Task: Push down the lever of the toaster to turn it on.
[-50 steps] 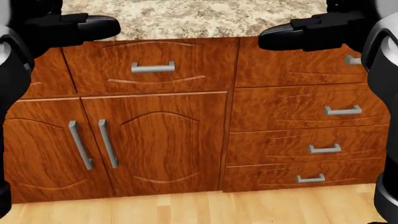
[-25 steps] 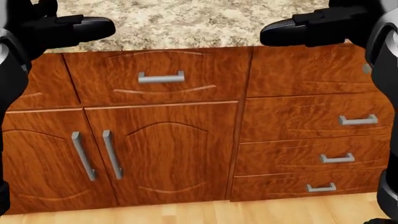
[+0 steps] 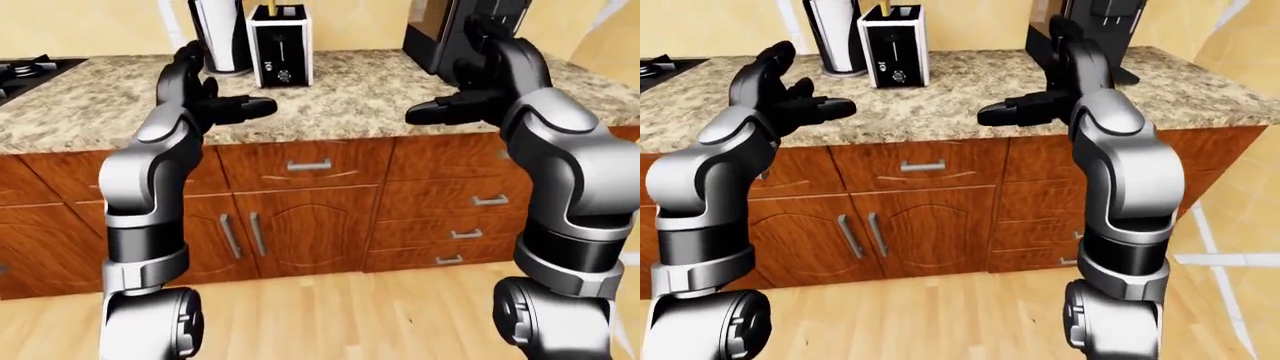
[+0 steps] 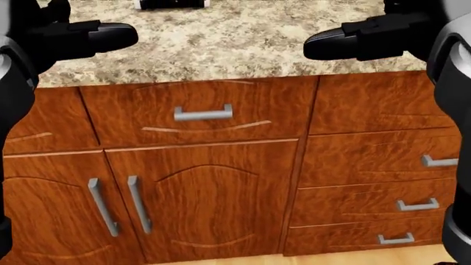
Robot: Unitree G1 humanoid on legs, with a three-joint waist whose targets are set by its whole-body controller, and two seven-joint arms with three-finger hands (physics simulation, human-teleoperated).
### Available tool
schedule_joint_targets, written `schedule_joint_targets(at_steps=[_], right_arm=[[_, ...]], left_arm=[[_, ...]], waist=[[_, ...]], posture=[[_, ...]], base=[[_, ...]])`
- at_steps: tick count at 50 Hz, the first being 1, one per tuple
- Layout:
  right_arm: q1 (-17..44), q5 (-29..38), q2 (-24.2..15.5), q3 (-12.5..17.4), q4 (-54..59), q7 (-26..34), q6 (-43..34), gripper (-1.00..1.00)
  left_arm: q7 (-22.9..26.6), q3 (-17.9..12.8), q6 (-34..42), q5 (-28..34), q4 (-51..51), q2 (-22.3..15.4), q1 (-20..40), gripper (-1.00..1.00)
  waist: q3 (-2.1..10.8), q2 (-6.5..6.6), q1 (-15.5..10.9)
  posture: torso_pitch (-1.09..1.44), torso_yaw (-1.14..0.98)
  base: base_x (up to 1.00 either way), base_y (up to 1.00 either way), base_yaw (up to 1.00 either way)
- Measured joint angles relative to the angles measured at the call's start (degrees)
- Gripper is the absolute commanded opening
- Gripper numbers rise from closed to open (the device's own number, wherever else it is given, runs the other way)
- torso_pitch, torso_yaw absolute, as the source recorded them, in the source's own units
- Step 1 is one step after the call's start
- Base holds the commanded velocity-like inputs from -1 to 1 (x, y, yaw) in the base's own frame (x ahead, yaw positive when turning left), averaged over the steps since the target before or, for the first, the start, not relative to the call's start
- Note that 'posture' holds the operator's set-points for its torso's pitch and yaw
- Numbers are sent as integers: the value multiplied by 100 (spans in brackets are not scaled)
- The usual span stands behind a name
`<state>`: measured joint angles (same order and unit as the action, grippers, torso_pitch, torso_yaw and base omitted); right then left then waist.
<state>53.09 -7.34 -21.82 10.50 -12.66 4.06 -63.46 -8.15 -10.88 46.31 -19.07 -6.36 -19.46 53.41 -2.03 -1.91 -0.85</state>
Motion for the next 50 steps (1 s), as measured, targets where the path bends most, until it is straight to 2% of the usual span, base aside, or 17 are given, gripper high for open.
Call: schedule_joint_targets(at_steps=[2, 3, 7, 11, 15, 16, 19, 21, 24, 27, 29, 32, 34, 38, 41, 46, 50], right_arm=[[-14, 0, -18, 23, -12, 1, 31, 100], [-66, 6, -28, 55, -17, -3, 52, 100], [-164, 59, -31, 111, 116, -48, -68, 100], [-70, 47, -42, 93, 42, -59, -48, 100], [22, 37, -51, 84, 38, -61, 1, 100], [-3, 31, 0, 50, 49, -59, 21, 100], [-84, -36, 46, -64, 79, -14, -26, 100], [-105, -58, 42, -38, 86, 0, -31, 100], [-54, -42, 7, 25, 72, -23, -8, 100], [9, -35, -26, 44, 14, -39, 3, 100], [-26, -34, -40, 103, 22, -49, 41, 100], [-104, -14, -37, 153, 142, -98, 6, 100], [-55, -22, -56, 129, 142, -110, -32, 100], [-60, -61, -58, 146, 30, -119, 57, 100], [-34, -70, -62, 127, 89, -134, 61, 100], [-126, -162, 53, -60, 129, -86, 19, 100], [-115, -161, 17, 21, 41, -97, 12, 100]], left_arm=[[-3, 12, -28, 13, -4, 29, 27, 100], [-6, 43, -28, 12, 26, 73, -7, 100], [46, 172, 50, -29, -68, 129, -44, 100], [51, 106, 20, 4, -27, 78, 13, 100], [43, 61, -55, 38, -10, 45, 84, 100], [36, 30, -62, 44, 8, 20, 52, 100], [15, -17, -81, 95, -126, 17, -50, 100], [11, 3, -61, 116, -163, 29, -62, 100], [25, 31, -49, 105, -80, 47, -30, 100], [28, 31, -44, 87, -14, 43, 40, 100], [28, 69, -44, 71, 39, 104, 14, 100], [71, 177, 12, 26, -54, 152, -28, 100], [84, 158, 18, 23, -94, 137, -3, 100], [57, 102, -29, 39, 10, 119, 37, 100], [62, 104, -80, 46, -10, 109, 60, 100], [8, -3, -18, 108, -120, 59, -87, 100], [31, 44, -53, 117, -118, 72, -54, 100]], waist=[[28, -154, 2], [-9, -74, 48], [-25, -44, 117], [-40, 195, 117], [32, 589, 155], [26, 520, 121], [-23, 495, 56], [-9, 395, 57], [-34, 180, 48], [-19, -139, 15], [-39, -72, 102], [16, -129, 134], [35, -58, 132], [-8, 228, 159], [30, 586, 192], [-33, 499, 51], [-8, 255, 59]], posture=[[0, 0], [0, 0], [0, 0], [0, 0], [0, 0], [0, 0], [0, 0], [0, 0], [0, 0], [0, 0], [0, 0], [0, 0], [0, 0], [0, 0], [0, 0], [0, 0], [0, 0]], base=[[17, 9, 0], [17, 10, 0], [17, 10, 0], [17, 10, 0], [16, 11, 0], [17, 12, 0], [17, 14, 0], [17, 15, 0], [16, 19, 0], [17, 21, 0], [16, 28, 0], [16, 29, 0], [16, 29, 0], [16, 29, 0], [16, 28, 0], [17, 26, 0], [16, 25, 0]])
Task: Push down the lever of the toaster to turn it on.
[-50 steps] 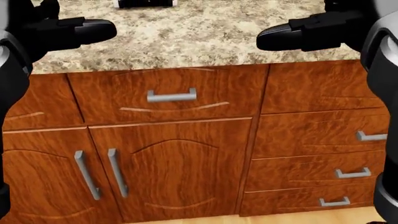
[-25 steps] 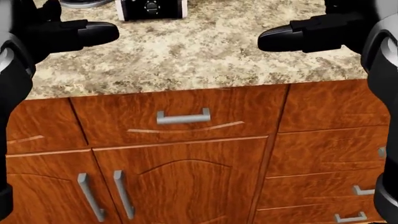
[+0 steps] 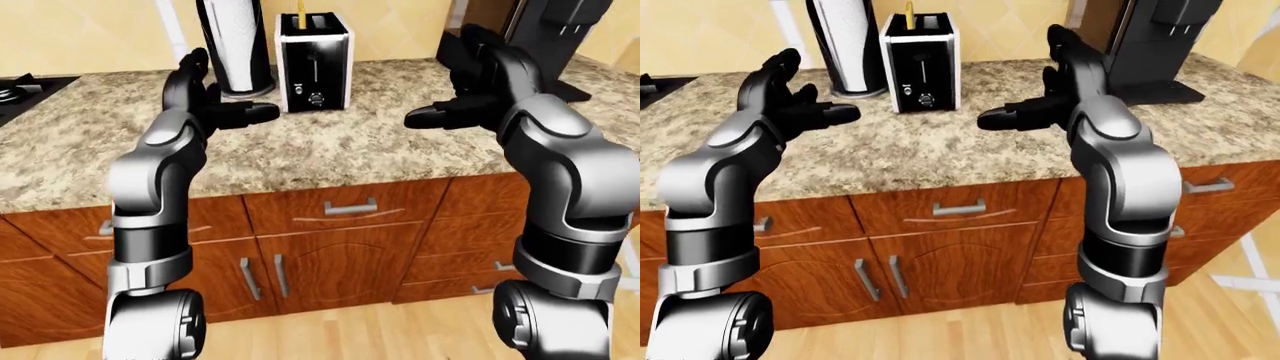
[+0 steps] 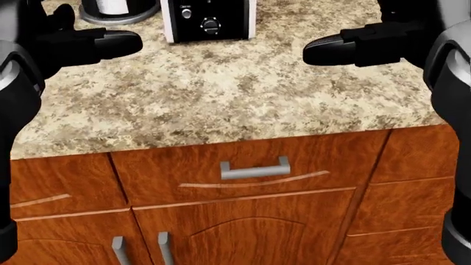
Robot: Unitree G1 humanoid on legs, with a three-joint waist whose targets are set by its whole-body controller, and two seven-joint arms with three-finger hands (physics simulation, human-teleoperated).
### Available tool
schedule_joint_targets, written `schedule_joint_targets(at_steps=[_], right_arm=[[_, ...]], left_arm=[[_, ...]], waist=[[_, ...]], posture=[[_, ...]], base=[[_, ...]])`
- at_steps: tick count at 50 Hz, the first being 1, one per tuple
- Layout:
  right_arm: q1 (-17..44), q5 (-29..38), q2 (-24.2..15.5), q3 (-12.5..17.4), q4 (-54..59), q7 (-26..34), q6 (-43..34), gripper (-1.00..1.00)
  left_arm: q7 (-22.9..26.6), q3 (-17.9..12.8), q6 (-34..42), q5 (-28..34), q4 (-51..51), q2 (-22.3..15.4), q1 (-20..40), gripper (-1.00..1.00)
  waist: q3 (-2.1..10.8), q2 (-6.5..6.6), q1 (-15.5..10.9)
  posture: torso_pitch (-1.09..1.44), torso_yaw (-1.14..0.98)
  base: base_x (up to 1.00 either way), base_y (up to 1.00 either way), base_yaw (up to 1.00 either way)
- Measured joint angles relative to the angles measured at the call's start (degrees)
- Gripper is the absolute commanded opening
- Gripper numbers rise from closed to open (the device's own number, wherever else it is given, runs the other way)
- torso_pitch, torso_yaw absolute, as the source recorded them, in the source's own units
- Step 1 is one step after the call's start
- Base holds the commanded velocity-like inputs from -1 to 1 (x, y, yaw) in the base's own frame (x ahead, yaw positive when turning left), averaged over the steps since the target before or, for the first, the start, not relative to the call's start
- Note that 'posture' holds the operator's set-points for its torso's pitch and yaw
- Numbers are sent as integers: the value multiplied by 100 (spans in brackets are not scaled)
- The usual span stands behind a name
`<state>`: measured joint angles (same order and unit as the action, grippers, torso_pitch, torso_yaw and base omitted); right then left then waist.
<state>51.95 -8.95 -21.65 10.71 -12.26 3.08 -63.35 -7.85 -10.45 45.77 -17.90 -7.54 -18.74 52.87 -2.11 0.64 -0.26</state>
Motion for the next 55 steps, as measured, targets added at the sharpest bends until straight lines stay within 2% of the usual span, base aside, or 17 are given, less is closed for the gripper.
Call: schedule_joint_targets(at_steps=[6, 8, 10, 12, 15, 18, 19, 22, 30, 32, 34, 36, 37, 40, 45, 48, 55], right_arm=[[62, 24, -35, 32, -19, -23, 105, 100], [-17, 43, -44, 72, 13, -35, 112, 100], [-102, 77, -34, 85, 101, -54, 80, 100], [-82, 93, -31, 73, 155, -62, 36, 100], [-22, 84, -45, 81, 71, -53, 82, 100], [33, 80, -56, 91, 31, -54, 126, 100], [47, 78, -21, 72, 15, -54, 134, 100], [-49, 9, 56, -83, 67, -4, 90, 100], [81, 11, -12, 16, -18, -9, 58, 100], [99, 3, -6, 7, -30, -8, 85, 100], [74, -9, 26, 21, -12, -22, 131, 100], [-2, 2, 26, 53, 43, -55, 177, 100], [-48, 18, 30, 66, 93, -74, 174, 100], [-61, 47, 26, 66, 214, -108, 97, 100], [-81, 19, 49, 79, 111, -109, 233, 100], [-70, -1, 65, 78, 102, -125, 294, 100], [-128, -93, 120, -23, 113, -130, 232, 100]], left_arm=[[5, 1, -19, -11, 124, 10, 65, 100], [20, 62, -28, -26, 109, 74, 17, 100], [48, 132, 18, -47, 15, 98, 11, 100], [66, 137, 34, -51, -41, 95, 29, 100], [55, 99, 12, -33, 21, 82, 82, 100], [53, 82, -60, -17, 78, 71, 120, 100], [50, 59, -69, -14, 95, 38, 115, 100], [13, -35, -48, 32, 6, 13, -28, 100], [3, 5, -5, 17, 65, 29, 78, 100], [3, 1, -29, 17, 57, 25, 95, 100], [2, -3, -60, 20, 49, 29, 99, 100], [9, 47, -100, 16, 58, 99, 37, 100], [25, 96, -89, 2, 22, 123, 9, 100], [66, 159, -23, -31, -94, 143, -9, 100], [34, 97, -62, -11, 42, 143, 12, 100], [32, 93, -120, 1, 64, 118, 51, 100], [-18, 6, -34, 52, 18, 97, -98, 100]], waist=[[30, -418, -57], [-14, -279, 5], [-14, -336, 45], [27, -321, 58], [5, -120, 71], [-8, 262, 118], [10, 312, 78], [-32, 280, -23], [30, -98, -51], [41, -239, -82], [68, -452, -97], [12, -358, -8], [-22, -361, 11], [-18, -306, 31], [-33, 24, 47], [59, 298, 66], [-102, -58, 18]], posture=[[0, 0], [0, 0], [0, 0], [0, 0], [0, 0], [0, 0], [0, 0], [0, 0], [0, 0], [0, 0], [0, 0], [0, 0], [0, 0], [0, 0], [0, 0], [0, 0], [0, 0]], base=[[16, 25, 0], [16, 25, 0], [16, 25, 0], [16, 25, 0], [16, 18, 0], [16, 9, 0], [16, 9, 0], [16, 7, 0], [16, 0, 0], [16, 0, 0], [18, 0, 0], [18, 0, 0], [17, 0, 0], [17, 0, 0], [17, 0, 0], [5, 0, 0], [0, -1, 0]])
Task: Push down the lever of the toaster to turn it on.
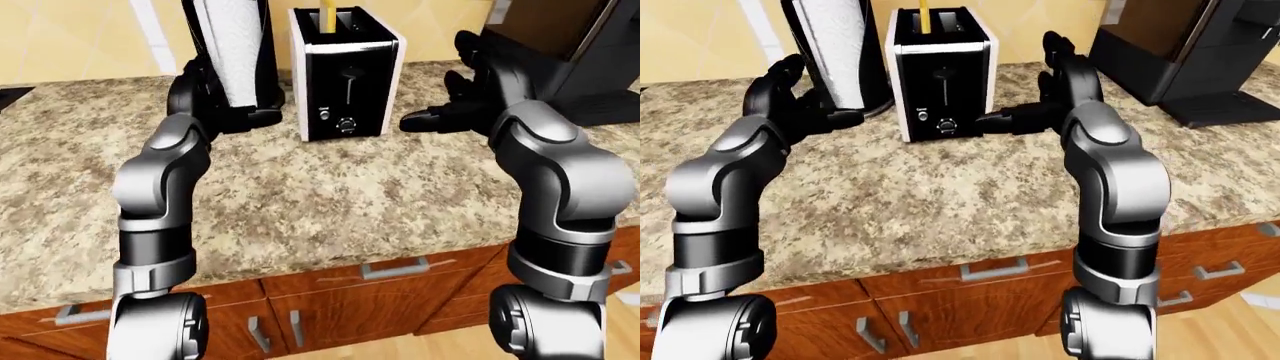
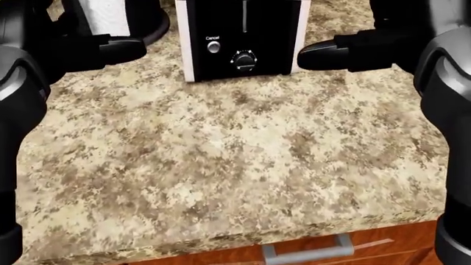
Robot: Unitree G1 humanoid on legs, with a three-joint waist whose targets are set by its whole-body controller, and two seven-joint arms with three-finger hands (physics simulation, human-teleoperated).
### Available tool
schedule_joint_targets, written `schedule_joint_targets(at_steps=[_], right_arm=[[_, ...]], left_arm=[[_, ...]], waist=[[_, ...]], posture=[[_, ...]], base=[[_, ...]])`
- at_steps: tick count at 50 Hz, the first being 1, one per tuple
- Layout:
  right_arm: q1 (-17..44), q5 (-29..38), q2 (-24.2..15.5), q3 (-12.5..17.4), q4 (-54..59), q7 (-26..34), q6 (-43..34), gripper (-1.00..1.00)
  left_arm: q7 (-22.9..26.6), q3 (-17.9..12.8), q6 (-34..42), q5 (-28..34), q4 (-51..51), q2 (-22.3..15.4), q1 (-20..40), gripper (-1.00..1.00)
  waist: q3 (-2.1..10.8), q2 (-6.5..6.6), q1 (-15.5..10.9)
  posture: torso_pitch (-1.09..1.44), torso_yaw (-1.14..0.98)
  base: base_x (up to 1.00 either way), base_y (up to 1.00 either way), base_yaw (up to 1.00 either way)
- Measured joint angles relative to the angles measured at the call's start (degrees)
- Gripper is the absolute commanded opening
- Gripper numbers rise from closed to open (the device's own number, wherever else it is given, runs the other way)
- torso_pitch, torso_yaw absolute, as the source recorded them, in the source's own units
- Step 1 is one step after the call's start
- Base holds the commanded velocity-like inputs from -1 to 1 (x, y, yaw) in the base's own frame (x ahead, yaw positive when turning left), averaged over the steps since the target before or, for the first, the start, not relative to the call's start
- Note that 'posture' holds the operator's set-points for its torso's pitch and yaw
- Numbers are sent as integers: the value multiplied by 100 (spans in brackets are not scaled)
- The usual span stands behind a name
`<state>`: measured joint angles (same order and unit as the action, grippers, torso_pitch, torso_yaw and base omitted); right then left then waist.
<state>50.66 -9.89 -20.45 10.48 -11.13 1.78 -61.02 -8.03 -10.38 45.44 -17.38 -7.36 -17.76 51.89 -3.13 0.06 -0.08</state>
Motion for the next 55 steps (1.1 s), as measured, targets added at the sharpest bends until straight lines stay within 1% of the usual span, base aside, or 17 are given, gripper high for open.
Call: schedule_joint_targets(at_steps=[1, 3, 4, 5, 7, 9, 11, 15, 21, 30, 39, 42, 44, 46, 48, 52, 55], right_arm=[[-13, -4, 11, -3, 20, -5, 0, 100], [-73, -14, 31, -27, 101, -3, 21, 100], [-81, -19, 36, -40, 137, -1, 26, 100], [-62, -22, 31, -49, 152, -1, 28, 100], [47, -12, -15, -3, 53, -15, 69, 100], [94, 7, -37, 47, -70, -39, 136, 100], [42, 25, -65, 92, -88, -55, 178, 100], [-21, 66, -53, 92, 89, -92, 38, 100], [16, 30, 6, 2, 142, -48, 96, 100], [9, 79, 0, -43, 79, 20, 101, 100], [-108, 147, 14, -15, 11, 58, 75, 100], [-114, 219, -7, 34, -31, 43, 91, 100], [-112, 218, 48, -20, -7, 67, 158, 100], [-104, 168, 98, -134, 75, 115, 165, 100], [-101, 150, 74, -129, 76, 136, 139, 100], [-106, 279, -17, 8, 78, 73, 123, 100], [-81, 371, -15, 41, 67, 19, 92, 100]], left_arm=[[-12, 4, 39, -1, -2, 12, -21, 100], [-18, 30, 85, -5, -43, 41, -65, 100], [-20, 39, 114, -11, -48, 43, -71, 100], [-18, 41, 130, -16, -38, 36, -58, 100], [-3, 37, 73, -21, 55, 10, 82, 100], [18, 33, -52, -27, 181, -1, 168, 100], [36, 72, -138, -35, 229, 68, 122, 100], [57, 166, 40, -79, 63, 108, 27, 100], [9, 59, 74, -42, 104, 54, 29, 100], [6, 68, 1, -38, 128, 69, -6, 100], [7, 88, 13, -18, 109, 101, -55, 100], [44, 166, 22, -51, 80, 135, -57, 100], [40, 94, -10, -35, 94, 91, -83, 100], [-7, -43, -50, 26, 112, 19, -93, 100], [-35, -72, -126, 66, 150, 13, -36, 100], [18, 107, -127, 4, 116, 131, -104, 100], [57, 156, -41, -45, 53, 142, -98, 100]], waist=[[5, -57, -29], [10, 81, -55], [54, 162, -45], [128, 167, -32], [109, 35, -15], [68, -190, -43], [-8, -71, -7], [-38, 134, 24], [48, 27, 2], [108, -19, -33], [115, -14, -26], [160, 26, -57], [167, 102, -95], [157, 33, -138], [95, -176, -162], [22, -26, -10], [38, 107, 12]], posture=[[0, 0], [0, 0], [0, 0], [0, 0], [0, 0], [0, 0], [0, 0], [0, 0], [0, 0], [0, 0], [0, 0], [0, 0], [0, 0], [0, 0], [0, 0], [0, 0], [0, 0]], base=[[0, -44, 0], [3, -51, 0], [2, -10, 0], [0, 0, 0], [0, 0, 0], [0, 0, 0], [0, 0, 0], [0, 0, 0], [0, 0, 0], [0, 0, 0], [-2, 0, 13], [-23, 0, 100], [-16, 0, 51], [0, 0, 0], [0, 0, 0], [0, 0, 0], [0, 0, 0]])
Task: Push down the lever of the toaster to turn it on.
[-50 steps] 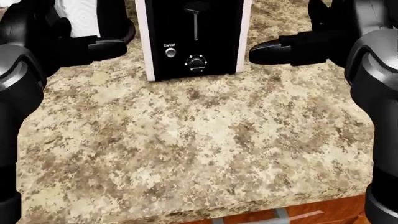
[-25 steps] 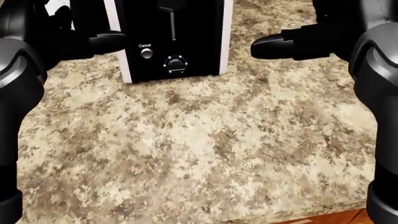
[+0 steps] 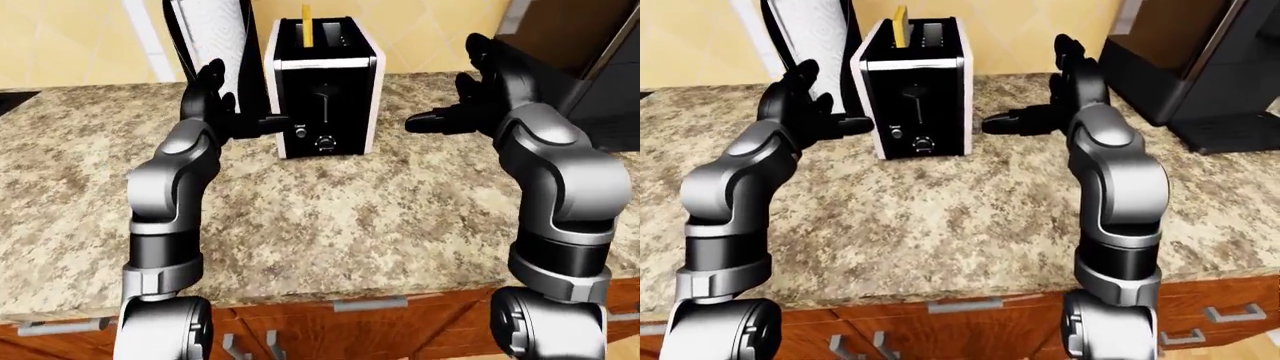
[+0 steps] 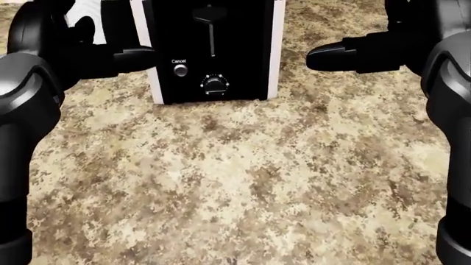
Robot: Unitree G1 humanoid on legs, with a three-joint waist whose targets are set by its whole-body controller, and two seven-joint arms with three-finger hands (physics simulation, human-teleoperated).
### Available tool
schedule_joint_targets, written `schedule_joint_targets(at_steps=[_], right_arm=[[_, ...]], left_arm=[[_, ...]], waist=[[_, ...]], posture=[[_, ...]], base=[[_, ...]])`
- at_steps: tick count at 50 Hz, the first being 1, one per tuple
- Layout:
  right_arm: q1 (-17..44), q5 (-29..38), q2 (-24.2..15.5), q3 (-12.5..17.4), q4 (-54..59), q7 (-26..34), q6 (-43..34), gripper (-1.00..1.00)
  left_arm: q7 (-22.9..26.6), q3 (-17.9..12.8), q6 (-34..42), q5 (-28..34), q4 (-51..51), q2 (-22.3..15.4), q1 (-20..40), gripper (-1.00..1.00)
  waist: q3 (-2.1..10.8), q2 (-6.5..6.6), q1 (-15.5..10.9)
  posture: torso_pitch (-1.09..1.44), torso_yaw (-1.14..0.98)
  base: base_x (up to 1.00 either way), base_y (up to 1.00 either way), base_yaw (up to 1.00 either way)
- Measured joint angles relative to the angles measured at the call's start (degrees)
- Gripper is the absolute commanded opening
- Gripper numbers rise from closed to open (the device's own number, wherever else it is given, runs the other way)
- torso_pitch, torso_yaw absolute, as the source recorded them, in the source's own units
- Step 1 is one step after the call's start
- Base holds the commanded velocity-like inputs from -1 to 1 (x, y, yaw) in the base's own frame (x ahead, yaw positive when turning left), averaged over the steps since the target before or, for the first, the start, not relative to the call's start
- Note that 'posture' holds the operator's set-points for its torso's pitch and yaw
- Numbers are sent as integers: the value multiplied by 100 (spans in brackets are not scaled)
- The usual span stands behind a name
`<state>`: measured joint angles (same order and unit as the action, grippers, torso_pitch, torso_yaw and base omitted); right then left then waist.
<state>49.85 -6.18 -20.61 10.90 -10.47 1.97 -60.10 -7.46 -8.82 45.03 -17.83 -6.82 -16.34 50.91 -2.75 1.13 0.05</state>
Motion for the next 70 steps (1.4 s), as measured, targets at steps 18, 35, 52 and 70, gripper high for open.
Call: schedule_joint_targets(at_steps=[18, 35, 52, 70], right_arm=[[27, 34, 49, -65, 31, 44, -54, 100], [-48, 19, 84, -56, -17, 37, -48, 100], [-35, 7, 85, -71, -14, 21, -43, 100], [82, 26, 57, -84, 73, 58, -53, 100]], left_arm=[[-41, -94, -34, 27, 4, -50, 12, 100], [-91, -101, -110, -2, -72, -11, -18, 100], [-156, -117, 19, -157, -13, -50, 19, 100], [-189, -111, -58, -180, -60, -46, 52, 100]], waist=[[71, -117, -47], [88, -118, -33], [363, -106, -22], [844, -102, -36]], posture=[[0, 0], [0, 0], [-11, 0], [-21, 0]], base=[[0, 0, 0], [0, 0, 0], [0, 0, 0], [0, 0, 0]])
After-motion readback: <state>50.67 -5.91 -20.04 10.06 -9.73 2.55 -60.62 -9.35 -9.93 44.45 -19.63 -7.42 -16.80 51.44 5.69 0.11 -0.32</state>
